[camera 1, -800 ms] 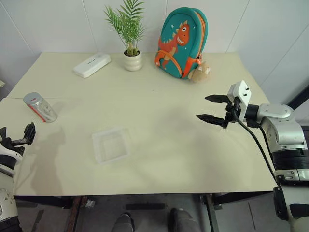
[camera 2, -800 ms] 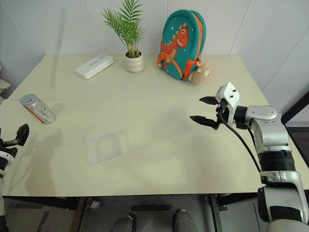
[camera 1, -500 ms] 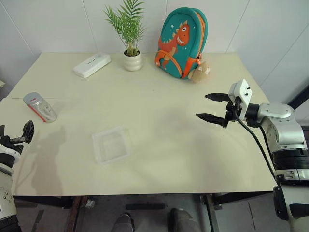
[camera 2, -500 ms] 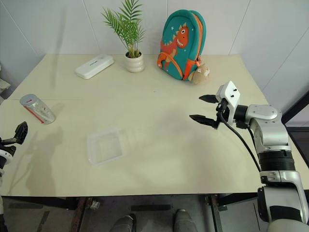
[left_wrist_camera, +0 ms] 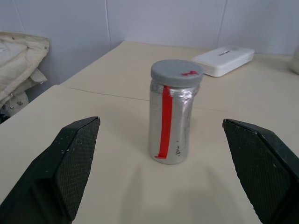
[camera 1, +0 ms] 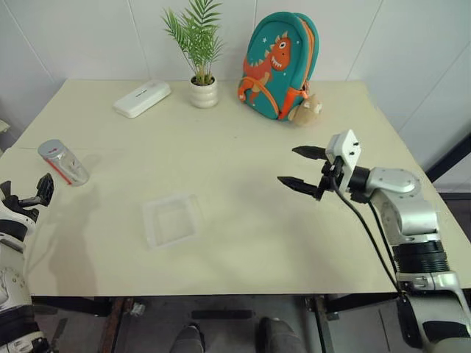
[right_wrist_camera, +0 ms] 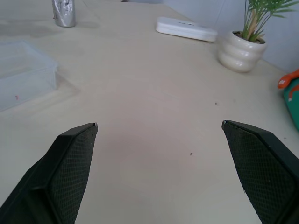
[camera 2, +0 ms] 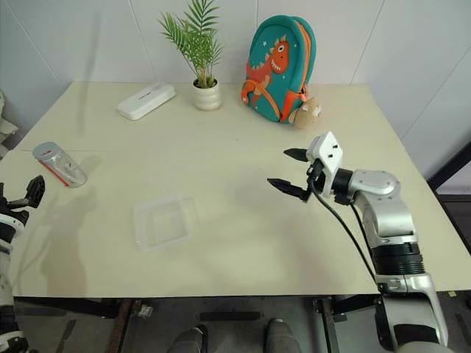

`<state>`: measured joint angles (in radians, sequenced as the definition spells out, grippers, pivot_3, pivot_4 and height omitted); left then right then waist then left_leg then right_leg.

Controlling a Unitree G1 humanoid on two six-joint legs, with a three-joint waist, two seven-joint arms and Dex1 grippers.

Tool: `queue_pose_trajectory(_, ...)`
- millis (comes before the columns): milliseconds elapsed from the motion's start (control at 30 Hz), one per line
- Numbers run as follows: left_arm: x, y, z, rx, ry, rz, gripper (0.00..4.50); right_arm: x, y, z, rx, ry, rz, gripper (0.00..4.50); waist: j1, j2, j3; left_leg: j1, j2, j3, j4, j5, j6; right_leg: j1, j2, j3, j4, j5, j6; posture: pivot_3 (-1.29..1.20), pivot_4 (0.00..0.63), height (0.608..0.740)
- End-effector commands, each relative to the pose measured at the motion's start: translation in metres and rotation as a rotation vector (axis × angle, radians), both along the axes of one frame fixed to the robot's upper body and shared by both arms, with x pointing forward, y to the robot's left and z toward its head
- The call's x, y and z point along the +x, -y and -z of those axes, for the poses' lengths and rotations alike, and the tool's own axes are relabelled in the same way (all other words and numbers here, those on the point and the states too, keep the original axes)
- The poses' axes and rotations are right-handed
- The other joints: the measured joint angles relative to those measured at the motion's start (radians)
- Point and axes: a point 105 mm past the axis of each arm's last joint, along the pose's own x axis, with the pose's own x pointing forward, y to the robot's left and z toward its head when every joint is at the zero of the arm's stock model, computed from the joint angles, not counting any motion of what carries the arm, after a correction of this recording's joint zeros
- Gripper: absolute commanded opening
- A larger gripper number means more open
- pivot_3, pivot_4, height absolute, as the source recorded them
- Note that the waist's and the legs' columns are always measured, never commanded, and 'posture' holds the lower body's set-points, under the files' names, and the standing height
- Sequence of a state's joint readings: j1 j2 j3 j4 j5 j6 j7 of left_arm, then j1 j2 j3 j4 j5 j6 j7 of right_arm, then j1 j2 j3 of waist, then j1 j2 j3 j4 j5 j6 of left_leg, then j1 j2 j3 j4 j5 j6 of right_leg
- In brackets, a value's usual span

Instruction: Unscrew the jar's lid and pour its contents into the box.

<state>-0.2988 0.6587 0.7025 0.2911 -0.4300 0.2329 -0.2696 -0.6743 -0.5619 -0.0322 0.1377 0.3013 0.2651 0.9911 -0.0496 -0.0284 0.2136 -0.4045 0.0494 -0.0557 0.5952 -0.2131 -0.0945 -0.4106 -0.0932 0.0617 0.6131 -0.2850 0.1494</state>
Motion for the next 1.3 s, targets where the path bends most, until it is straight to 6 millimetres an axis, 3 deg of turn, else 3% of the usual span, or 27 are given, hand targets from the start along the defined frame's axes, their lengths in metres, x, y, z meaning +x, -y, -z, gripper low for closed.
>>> queue_pose_trajectory(33,0.007,-0.007,-0.007,0.033,-0.004,0.018,4.48,-0.006,-0.004,-0.013,0.024,0.056,0.003,4.50,0.000,0.000,0.000,0.000,0.000,0.000,0.000,0.000,0.000,0.000,0.000,0.000,0.000,0.000,0.000,0.00,0.150,0.740)
queue_pose_trajectory(167,0.024,-0.018,-0.003,0.024,-0.048,0.034,4.48,-0.007,-0.009,-0.012,0.035,0.054,0.007,4.50,-0.003,0.000,0.000,0.000,0.000,0.000,0.000,0.000,0.000,-0.001,0.000,0.000,0.001,0.000,0.000,0.00,0.150,0.740)
queue_pose_trajectory(533,0.056,-0.017,-0.005,0.030,-0.092,0.064,4.48,-0.004,-0.009,-0.014,0.049,0.079,0.031,4.50,-0.003,0.000,0.000,0.000,0.000,0.000,0.000,0.000,0.000,-0.001,0.000,0.000,0.003,0.000,0.000,0.00,0.150,0.740)
queue_pose_trajectory(800,0.067,-0.009,-0.004,0.025,-0.102,0.072,4.48,-0.004,-0.006,-0.015,0.050,0.092,0.045,4.50,-0.002,0.000,0.000,0.000,0.000,0.000,0.000,0.000,0.000,-0.001,0.000,0.000,0.004,0.000,0.000,0.00,0.150,0.740)
queue_pose_trajectory(1300,0.078,-0.004,-0.020,0.030,-0.070,0.043,4.48,-0.001,0.000,-0.021,0.034,0.114,0.071,4.50,-0.001,0.000,0.000,0.000,0.000,0.000,0.000,0.001,-0.001,-0.001,0.000,0.000,0.005,-0.001,0.001,0.00,0.150,0.740)
